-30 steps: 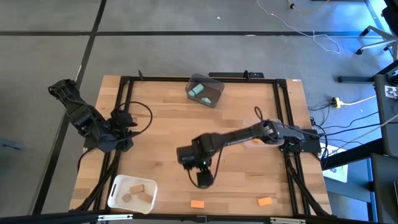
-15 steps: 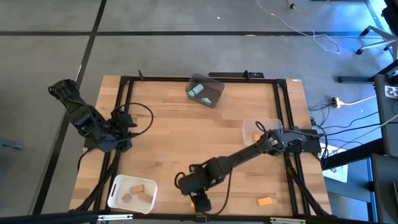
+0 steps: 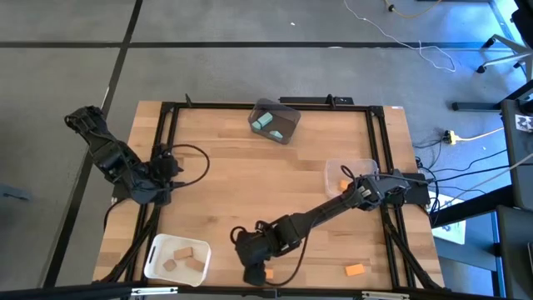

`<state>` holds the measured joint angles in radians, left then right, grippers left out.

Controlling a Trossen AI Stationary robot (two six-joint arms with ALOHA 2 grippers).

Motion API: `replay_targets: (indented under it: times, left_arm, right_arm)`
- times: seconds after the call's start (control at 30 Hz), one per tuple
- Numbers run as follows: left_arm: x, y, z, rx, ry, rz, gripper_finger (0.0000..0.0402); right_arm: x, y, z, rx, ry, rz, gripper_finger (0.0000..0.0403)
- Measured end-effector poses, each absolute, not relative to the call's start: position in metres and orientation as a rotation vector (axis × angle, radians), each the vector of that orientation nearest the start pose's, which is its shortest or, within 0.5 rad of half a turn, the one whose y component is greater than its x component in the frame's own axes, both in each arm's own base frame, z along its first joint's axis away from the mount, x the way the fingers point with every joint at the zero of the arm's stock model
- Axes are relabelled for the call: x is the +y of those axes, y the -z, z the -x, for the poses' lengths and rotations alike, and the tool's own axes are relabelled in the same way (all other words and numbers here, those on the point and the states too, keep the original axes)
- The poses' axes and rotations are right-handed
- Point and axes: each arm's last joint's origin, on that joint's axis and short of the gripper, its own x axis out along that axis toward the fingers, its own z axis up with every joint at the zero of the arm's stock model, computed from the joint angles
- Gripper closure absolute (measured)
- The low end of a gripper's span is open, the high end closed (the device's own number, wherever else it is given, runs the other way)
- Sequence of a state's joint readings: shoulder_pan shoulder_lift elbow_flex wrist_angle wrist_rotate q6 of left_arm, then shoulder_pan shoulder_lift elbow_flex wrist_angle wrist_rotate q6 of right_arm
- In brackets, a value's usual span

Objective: Sort & place blocks by color
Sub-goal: Put the left yellow block into the transparent bin

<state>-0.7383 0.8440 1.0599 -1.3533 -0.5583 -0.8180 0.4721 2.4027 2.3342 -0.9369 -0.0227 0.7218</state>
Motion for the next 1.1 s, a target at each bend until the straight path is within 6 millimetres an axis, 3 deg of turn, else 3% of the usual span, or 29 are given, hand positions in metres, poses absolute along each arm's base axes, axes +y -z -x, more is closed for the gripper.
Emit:
replay_targets:
  times: [0.47, 0.67, 0.9, 1.1]
  left_arm:
    - [-0.063, -0.328, -0.092, 0.879, -0.203, 0.057, 0.0218]
    - [-0.063, -0.328, -0.092, 0.878, -0.203, 0.057, 0.0218]
    - [-0.063, -0.328, -0.092, 0.877, -0.203, 0.057, 0.0218]
    - [-0.063, -0.328, -0.092, 0.878, -0.203, 0.057, 0.0218]
  right_arm:
    - [0.237, -0.247, -0.465, 1.028, -0.059, -0.543, 0.0178]
    - [0.246, -0.241, -0.458, 1.069, -0.099, -0.425, 0.0178]
    - [0.267, -0.207, -0.454, 1.131, -0.175, -0.258, 0.0178]
    - [0.275, -0.175, -0.456, 1.192, -0.174, -0.247, 0.0178]
